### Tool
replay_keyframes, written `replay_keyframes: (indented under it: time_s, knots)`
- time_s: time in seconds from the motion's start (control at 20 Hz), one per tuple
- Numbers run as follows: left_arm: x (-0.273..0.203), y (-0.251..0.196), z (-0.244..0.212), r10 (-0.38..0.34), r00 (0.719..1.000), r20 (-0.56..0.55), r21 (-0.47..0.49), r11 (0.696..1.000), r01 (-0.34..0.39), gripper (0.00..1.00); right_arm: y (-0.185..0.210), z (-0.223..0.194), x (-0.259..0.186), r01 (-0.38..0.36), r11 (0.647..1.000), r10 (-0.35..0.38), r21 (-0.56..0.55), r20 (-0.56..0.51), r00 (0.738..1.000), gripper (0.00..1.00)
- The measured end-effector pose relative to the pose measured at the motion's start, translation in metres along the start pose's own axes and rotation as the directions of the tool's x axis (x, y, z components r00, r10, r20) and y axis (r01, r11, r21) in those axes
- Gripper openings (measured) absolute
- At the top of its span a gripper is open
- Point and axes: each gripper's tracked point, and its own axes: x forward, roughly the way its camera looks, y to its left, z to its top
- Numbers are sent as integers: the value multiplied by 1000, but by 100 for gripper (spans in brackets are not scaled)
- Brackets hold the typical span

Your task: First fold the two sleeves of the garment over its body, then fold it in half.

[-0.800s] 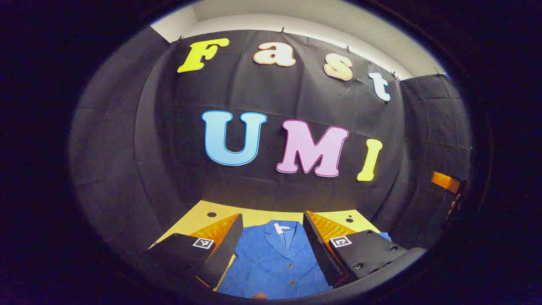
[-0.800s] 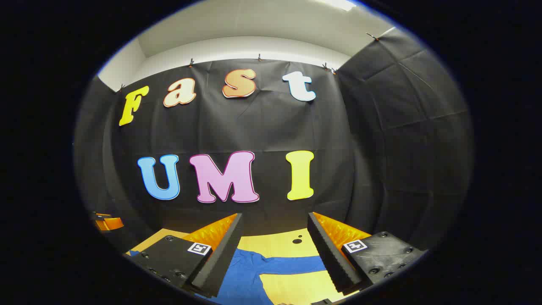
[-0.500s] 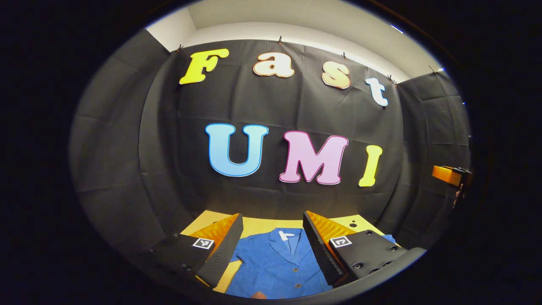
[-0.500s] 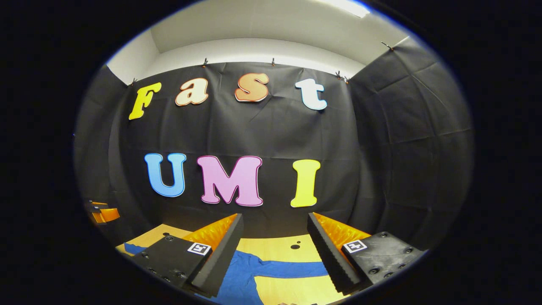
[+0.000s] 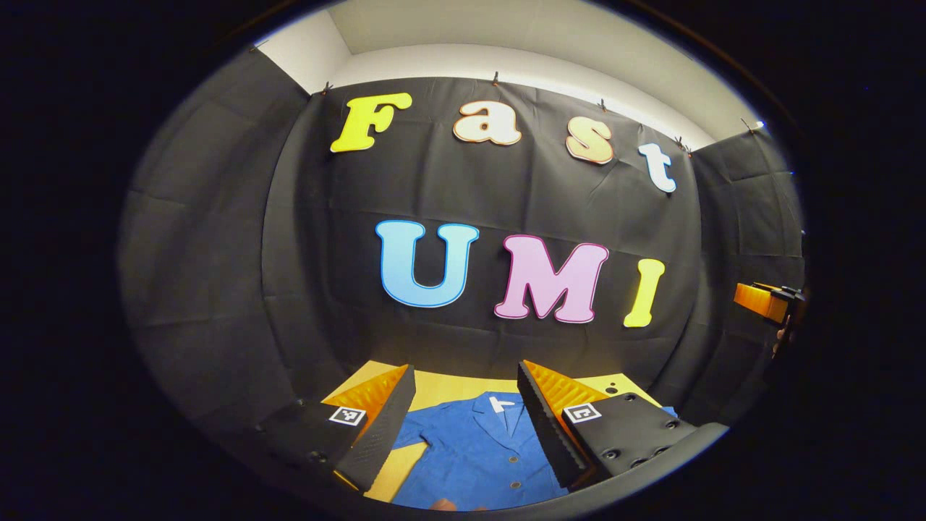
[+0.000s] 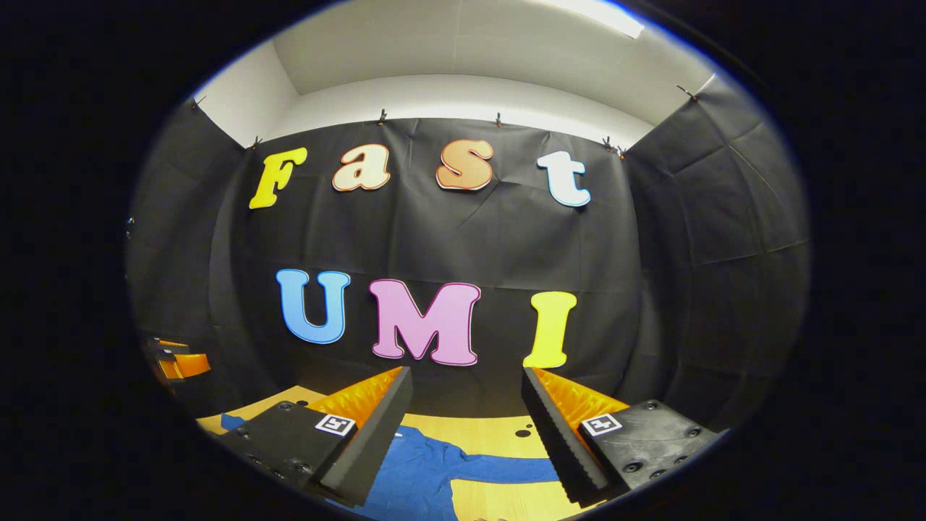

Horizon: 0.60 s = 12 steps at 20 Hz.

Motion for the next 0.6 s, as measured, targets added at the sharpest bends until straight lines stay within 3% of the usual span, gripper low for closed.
replay_keyframes:
  time_s: [0.05, 0.1, 0.2, 0.45, 0.6]
  knots:
    - [-4, 1, 0, 3, 1000, 3, 4, 1000, -3, 83, 9, 0, 0, -38, 999, 38, -3, -8, 999, 96]
    - [-7, 3, 0, 5, 1000, 3, 9, 1000, -5, 80, 24, -2, -1, -86, 996, 86, -2, -19, 996, 92]
    - [-12, 7, -1, 9, 1000, 1, 15, 1000, -9, 81, 36, -1, -4, -163, 986, 164, 15, -41, 986, 96]
    - [-19, 8, -7, 2, 1000, -1, -5, 1000, -2, 82, 47, -10, 12, -233, 968, 247, 93, -188, 951, 97]
    - [-19, 12, -10, 5, 1000, 0, -20, 1000, -5, 80, 31, -15, 42, -205, 966, 236, 159, -212, 948, 96]
